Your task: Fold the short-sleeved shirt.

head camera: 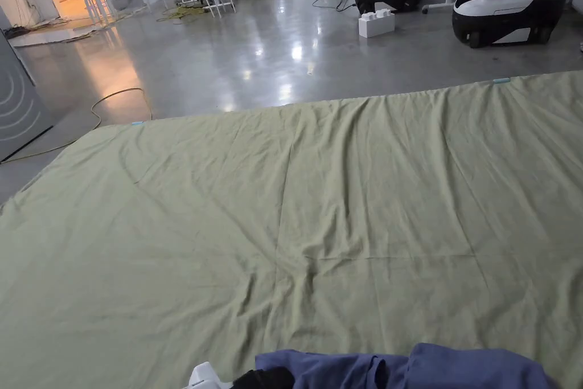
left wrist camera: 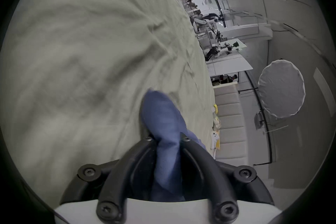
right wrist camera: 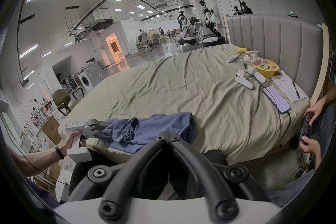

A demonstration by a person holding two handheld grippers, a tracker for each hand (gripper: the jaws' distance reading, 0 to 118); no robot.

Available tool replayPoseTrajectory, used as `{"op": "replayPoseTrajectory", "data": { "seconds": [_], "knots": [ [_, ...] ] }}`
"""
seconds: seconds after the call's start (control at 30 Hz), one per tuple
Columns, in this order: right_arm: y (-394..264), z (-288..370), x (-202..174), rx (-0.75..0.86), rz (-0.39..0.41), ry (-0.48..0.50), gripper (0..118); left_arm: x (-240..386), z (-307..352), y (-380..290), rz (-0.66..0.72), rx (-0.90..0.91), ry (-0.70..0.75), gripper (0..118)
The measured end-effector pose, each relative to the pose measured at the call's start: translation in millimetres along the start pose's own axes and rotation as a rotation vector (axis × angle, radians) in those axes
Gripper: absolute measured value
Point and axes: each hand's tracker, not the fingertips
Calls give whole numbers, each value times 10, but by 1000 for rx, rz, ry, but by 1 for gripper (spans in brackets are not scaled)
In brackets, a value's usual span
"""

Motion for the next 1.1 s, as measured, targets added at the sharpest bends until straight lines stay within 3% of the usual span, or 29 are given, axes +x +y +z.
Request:
{"op": "replayPoseTrajectory", "data": {
  "seconds": [0.23,0.43,0.53,0.67,0.73,0.83,0.87,0.9,0.97,1.1],
  "knots": [
    [23,-36,13,-2,-9,10,0,221,689,288,-77,144,-40,16],
    [-18,-168,23,-19,-33,54,0,765,1344,508,-287,267,167,16],
    [-40,-200,4,-24,-29,61,0,1122,1081,241,-368,216,126,16],
    [-39,-97,-10,-3,-26,55,0,1494,240,-478,-418,65,50,16],
    [-45,-24,21,3,-27,33,0,1579,-231,-787,-519,-10,148,16],
    [-82,125,116,5,-26,-17,0,1608,-756,-1129,-617,-139,283,35],
    [-90,160,156,3,-35,-30,0,1602,-860,-1215,-509,-278,252,35],
    [-98,195,206,3,-53,-41,0,1634,-908,-1252,-513,-320,255,49],
    [-108,232,299,1,-99,-48,0,1787,-706,-1210,-536,-238,165,67],
    [-130,240,380,14,-116,-37,0,2007,-97,-918,-535,-58,21,67]
  ]
}}
